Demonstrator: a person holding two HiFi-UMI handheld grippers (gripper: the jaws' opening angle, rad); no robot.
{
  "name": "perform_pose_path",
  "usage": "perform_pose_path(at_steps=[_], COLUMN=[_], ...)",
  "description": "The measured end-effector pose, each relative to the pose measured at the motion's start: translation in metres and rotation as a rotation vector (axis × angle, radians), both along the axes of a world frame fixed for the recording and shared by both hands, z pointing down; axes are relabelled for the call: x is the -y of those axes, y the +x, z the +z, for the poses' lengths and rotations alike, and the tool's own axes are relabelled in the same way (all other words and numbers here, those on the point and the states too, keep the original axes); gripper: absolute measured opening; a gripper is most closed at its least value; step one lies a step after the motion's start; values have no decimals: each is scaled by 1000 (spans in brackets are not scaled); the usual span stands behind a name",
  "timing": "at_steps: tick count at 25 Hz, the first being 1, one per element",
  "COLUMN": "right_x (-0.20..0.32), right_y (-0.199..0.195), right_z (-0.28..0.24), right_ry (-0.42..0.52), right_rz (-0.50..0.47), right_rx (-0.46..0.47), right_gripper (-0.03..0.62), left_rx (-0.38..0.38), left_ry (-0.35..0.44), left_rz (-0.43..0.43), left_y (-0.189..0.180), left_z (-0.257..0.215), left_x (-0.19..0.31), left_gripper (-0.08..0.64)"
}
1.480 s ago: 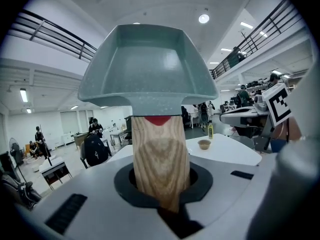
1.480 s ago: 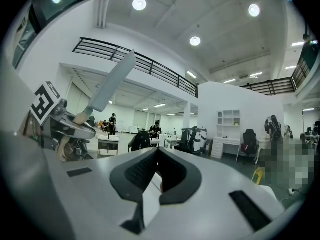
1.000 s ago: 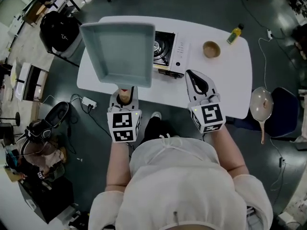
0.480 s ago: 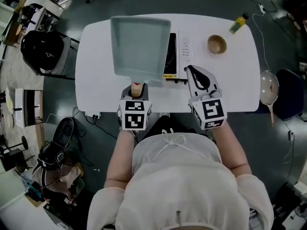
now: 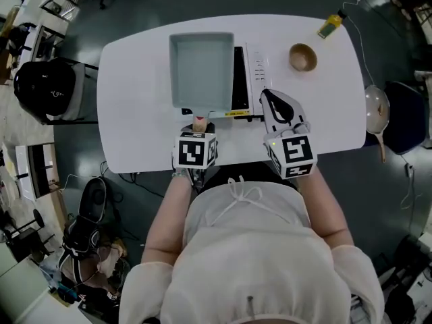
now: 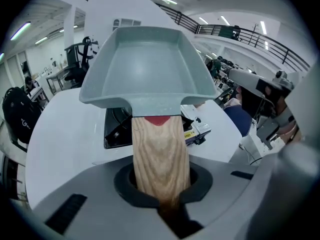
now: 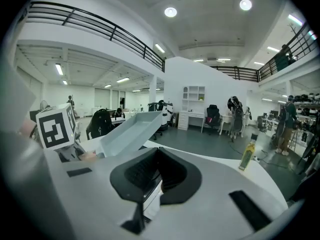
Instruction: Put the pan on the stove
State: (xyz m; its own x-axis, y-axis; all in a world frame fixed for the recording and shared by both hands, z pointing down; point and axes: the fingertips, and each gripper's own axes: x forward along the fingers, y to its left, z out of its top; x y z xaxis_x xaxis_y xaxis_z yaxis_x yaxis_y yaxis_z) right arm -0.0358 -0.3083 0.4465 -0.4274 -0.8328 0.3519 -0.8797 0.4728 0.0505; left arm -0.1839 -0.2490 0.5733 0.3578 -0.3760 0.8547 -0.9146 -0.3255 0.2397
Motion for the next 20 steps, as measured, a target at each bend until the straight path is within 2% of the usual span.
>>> perform_pose_path(at_steps=[5, 12, 20], right_x=[13, 29, 38], right_y=[5, 9, 20], right_z=[4, 13, 21], right_ry=[-12, -34, -51], right_rz=[-17, -42, -55], right_rx=[-7, -5, -3], right_gripper=[6, 6, 6], left_rx=[-11, 21, 63], left_ry=[-90, -160, -284], left_rz=[5, -20, -38], left_y=[11, 11, 12], left_z=[20, 32, 43], left_x=[3, 9, 1], left_gripper=[55, 55, 60])
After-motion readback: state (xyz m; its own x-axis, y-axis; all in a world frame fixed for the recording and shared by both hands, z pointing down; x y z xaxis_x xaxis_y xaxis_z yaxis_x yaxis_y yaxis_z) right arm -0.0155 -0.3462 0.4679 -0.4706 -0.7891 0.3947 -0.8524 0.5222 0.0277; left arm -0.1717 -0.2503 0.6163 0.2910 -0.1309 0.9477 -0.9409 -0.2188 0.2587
